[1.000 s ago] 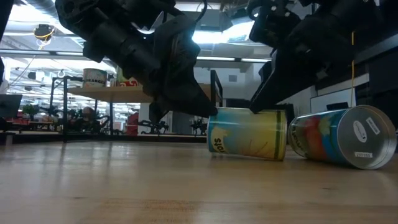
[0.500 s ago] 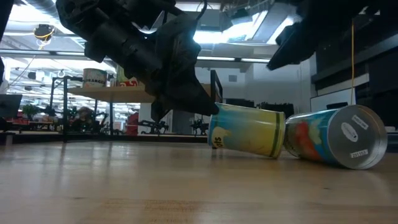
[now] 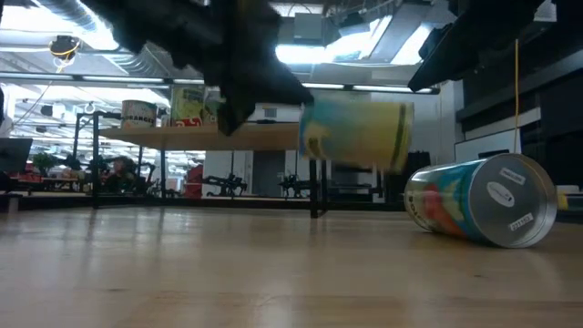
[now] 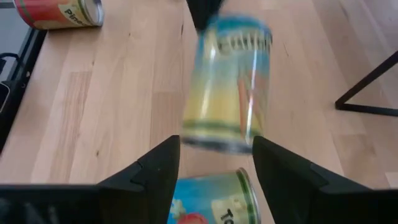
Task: Pick and place cans onto a shelf
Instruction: Put the yellow canned carrot on the shelf
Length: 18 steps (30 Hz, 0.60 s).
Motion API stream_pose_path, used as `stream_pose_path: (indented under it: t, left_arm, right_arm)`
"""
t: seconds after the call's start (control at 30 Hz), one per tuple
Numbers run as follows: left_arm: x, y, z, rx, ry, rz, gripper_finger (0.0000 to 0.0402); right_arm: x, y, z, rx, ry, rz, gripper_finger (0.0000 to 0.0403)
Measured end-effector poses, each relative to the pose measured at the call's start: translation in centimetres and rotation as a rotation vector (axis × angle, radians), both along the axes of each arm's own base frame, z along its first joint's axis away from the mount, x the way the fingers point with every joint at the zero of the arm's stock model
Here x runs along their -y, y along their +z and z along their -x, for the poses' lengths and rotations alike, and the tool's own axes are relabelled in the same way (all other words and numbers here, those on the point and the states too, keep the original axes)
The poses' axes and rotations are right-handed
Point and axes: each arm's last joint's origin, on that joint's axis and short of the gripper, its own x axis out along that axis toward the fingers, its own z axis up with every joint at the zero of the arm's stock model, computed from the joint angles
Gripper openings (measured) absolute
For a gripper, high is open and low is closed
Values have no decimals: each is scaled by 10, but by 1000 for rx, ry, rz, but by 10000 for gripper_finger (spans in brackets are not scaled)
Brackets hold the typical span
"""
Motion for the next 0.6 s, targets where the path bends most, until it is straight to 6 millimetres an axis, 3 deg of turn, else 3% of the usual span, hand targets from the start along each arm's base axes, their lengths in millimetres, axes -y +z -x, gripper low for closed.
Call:
stream_pose_path:
  t: [0.23,0.6]
  left_arm:
    - [-6,44,25,62,13,2,0]
    - [-31,113,79,245,217,-155,0]
  right_arm:
    - [1,-2,2,-27,0,13,206]
    - [2,-3,3,-42,1,22,206]
